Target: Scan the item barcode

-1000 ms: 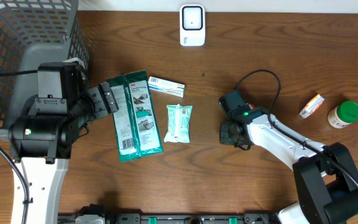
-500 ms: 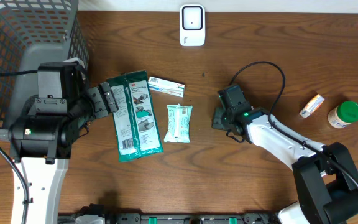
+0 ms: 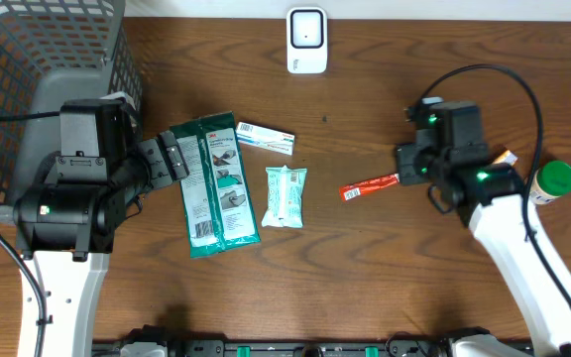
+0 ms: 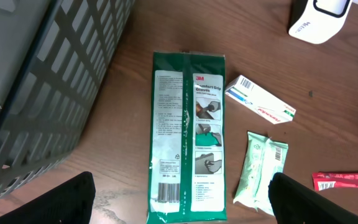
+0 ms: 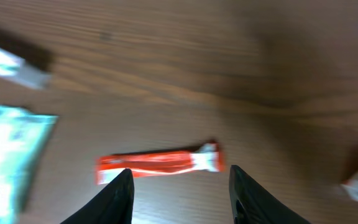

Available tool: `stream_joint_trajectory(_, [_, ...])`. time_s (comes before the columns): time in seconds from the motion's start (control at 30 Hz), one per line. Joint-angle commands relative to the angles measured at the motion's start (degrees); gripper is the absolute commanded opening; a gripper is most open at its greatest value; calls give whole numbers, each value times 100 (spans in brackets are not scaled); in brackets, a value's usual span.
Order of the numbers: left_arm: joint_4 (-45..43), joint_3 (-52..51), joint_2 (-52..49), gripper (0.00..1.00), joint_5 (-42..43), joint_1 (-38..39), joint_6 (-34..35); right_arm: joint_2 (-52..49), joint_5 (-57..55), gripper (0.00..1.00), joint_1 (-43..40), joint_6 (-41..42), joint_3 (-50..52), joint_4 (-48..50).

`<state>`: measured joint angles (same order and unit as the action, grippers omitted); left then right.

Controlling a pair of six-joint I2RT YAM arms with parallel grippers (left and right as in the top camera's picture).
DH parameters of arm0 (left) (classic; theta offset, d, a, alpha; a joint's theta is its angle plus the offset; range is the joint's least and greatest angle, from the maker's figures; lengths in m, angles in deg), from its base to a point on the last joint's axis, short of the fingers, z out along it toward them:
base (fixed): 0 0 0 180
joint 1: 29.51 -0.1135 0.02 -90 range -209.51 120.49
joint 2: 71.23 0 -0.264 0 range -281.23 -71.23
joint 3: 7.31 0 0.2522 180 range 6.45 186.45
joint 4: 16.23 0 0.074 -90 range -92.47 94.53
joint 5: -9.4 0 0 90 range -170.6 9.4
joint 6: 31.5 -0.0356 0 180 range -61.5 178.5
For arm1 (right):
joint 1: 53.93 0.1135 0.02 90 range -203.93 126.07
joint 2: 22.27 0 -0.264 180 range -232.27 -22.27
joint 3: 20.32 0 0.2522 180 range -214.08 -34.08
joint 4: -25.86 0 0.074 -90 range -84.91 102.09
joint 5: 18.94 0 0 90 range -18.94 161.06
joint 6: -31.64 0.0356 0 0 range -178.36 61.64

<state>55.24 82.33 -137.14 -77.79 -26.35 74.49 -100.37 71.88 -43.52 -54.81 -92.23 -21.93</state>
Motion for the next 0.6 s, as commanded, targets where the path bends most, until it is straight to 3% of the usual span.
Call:
stream_joint_trajectory(0.0, [11, 46, 0, 90, -50, -9, -114, -564, 297, 44, -476, -367, 31, 208])
stream_joint_trajectory(0.3, [11, 46, 0, 90, -50, -9, -114, -1987, 555, 46, -540, -367, 31, 1086])
stream_joint_trajectory(0.43, [11, 46, 0, 90, -52, -7, -114, -2218, 702, 45, -540, -361, 31, 640])
stream_joint_trajectory(0.57, [11, 46, 0, 90, -50, -7, -114, -2218, 1547, 46, -538, -361, 31, 9])
